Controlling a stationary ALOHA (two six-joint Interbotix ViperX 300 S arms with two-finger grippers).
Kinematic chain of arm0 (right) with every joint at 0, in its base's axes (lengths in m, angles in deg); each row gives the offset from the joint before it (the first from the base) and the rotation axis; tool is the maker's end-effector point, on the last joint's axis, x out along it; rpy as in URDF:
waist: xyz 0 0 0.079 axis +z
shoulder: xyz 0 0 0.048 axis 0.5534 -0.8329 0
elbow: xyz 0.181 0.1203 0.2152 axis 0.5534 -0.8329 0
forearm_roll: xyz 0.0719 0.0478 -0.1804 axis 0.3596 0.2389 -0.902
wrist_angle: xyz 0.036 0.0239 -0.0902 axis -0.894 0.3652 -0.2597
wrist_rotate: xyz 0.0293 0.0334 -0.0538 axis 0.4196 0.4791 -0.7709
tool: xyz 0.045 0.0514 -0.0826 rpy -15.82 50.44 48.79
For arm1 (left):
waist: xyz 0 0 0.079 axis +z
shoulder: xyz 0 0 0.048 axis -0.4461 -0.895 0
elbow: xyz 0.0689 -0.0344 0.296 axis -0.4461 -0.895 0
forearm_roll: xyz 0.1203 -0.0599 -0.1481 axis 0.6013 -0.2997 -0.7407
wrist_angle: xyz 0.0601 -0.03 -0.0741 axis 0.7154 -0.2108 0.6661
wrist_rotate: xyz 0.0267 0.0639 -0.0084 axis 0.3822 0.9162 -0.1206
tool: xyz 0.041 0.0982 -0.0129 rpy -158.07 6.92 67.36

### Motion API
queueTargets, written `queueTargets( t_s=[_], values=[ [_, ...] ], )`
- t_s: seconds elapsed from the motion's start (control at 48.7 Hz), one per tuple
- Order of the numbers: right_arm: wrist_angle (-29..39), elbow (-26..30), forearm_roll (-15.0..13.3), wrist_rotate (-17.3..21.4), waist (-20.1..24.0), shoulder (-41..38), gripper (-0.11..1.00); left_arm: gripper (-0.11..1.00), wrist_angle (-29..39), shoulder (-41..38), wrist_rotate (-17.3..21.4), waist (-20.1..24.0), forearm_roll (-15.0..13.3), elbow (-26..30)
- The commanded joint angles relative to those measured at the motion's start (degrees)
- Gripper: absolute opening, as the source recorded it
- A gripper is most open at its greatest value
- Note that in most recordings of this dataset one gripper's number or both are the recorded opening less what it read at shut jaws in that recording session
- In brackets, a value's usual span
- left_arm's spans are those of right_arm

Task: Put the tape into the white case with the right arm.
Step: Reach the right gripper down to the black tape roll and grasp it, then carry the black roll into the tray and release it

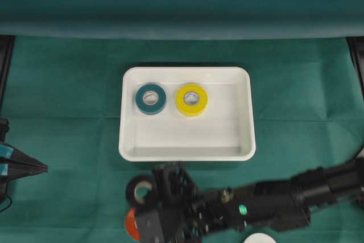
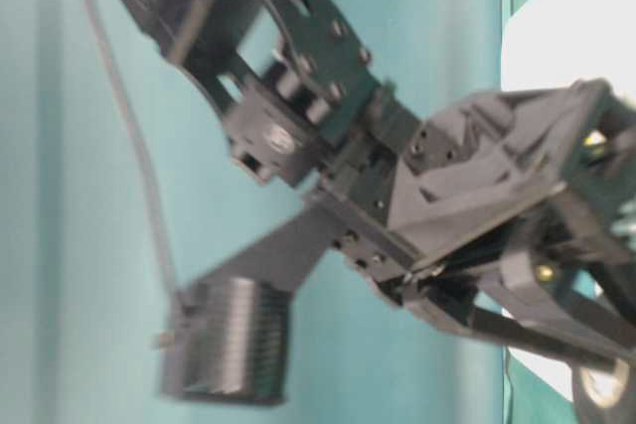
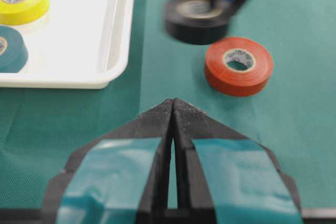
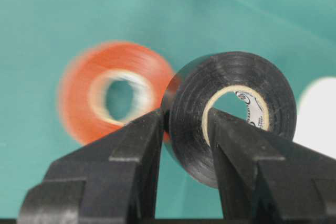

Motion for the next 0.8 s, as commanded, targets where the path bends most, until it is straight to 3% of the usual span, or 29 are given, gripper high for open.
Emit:
queueTargets(
  t_s=[0.0,0.452,0.781],
  values=[
    [-1.1,0.3,-0.8,-0.1,-2.7,2.6,0.01,0.0,-0.6,-0.5,0.0,0.1,-0.1,0.6],
    [-8.8,-2.8,-0.9,-0.2,-14.1,2.6,0.01,0.0,-0.6,-0.5,0.0,0.1,-0.1,0.6],
    [-8.8,-3.3,-1.9,-0.8,-14.9,2.5,0.01,0.0,-0.6,-0.5,0.0,0.1,-0.1,0.6]
  ],
)
